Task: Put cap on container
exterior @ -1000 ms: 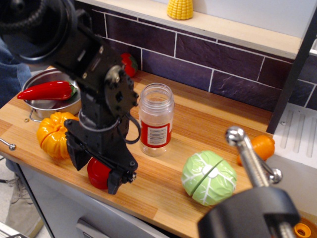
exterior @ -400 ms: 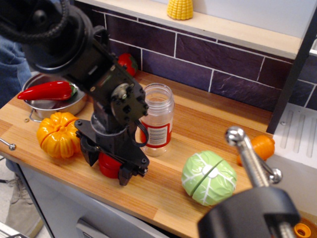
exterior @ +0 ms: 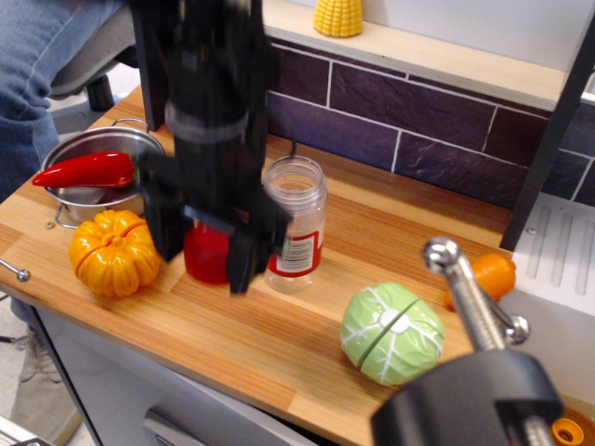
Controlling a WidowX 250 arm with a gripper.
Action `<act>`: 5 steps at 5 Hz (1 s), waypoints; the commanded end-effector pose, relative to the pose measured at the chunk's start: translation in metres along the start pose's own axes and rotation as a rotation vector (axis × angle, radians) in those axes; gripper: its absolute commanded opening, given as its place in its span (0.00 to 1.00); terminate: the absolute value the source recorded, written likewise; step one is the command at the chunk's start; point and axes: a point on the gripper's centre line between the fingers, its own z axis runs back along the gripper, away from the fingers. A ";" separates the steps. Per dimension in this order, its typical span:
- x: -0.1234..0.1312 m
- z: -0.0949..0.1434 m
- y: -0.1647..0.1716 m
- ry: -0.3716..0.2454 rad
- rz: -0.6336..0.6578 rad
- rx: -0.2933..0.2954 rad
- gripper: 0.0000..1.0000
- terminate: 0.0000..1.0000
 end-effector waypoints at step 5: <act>0.059 0.030 -0.015 -0.101 0.090 0.027 0.00 0.00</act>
